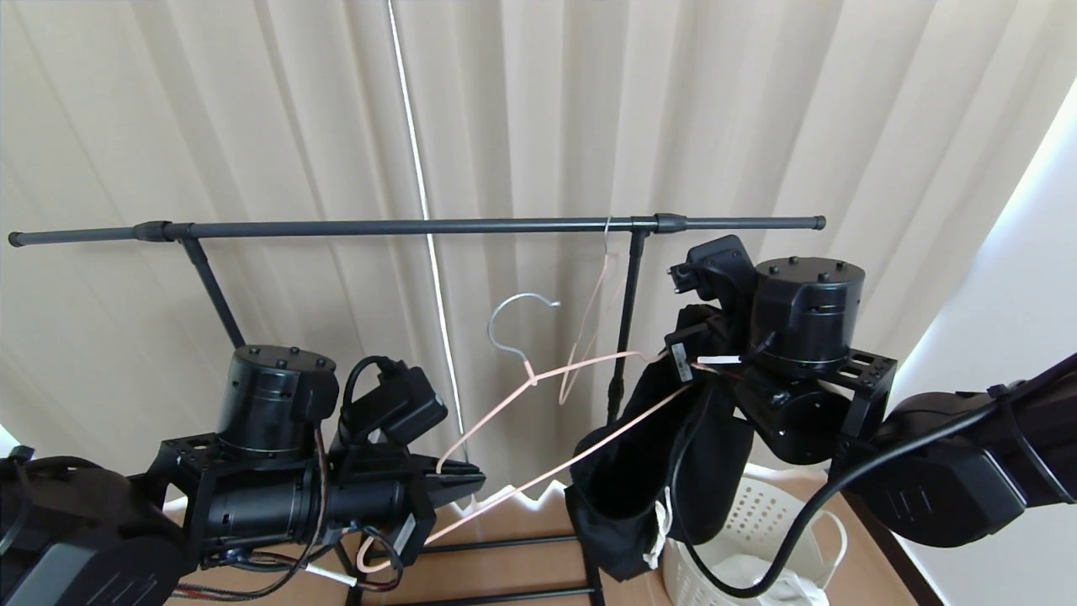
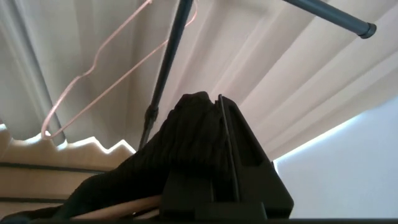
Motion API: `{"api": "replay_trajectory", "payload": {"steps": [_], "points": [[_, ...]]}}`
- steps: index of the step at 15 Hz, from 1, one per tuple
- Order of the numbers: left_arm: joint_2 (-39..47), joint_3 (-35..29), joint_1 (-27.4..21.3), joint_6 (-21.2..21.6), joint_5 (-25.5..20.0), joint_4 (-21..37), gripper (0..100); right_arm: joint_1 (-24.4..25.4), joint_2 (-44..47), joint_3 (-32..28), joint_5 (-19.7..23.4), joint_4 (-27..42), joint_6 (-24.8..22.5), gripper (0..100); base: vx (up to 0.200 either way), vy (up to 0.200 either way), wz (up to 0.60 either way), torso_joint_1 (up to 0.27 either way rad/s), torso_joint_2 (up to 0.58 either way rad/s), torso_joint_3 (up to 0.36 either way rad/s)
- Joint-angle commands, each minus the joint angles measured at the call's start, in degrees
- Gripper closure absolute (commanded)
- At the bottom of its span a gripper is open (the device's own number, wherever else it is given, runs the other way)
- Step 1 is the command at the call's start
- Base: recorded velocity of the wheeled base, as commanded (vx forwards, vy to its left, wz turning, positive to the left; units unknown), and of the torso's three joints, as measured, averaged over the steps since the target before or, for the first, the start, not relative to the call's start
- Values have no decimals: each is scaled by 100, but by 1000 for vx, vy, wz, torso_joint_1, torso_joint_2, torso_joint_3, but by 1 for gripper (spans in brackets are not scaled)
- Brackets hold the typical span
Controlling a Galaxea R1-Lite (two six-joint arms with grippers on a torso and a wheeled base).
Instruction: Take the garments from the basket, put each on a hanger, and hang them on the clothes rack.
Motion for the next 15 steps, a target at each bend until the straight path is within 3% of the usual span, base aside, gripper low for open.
{"api": "replay_trajectory", "payload": {"steps": [1,10,15], "points": [[134,-104,-16,-69,-4,-42,100,159,-10,50,-64,-5,-3,100,0,0,0,0,0,0],[389,-219,-69,-209,40,-324,100,915,-36,112,-319,-225,6,100,0,0,0,0,0,0],[381,-219,-104,-209,40,-332,100,1381,8,147,-416,-717,32,100,0,0,0,0,0,0]]}}
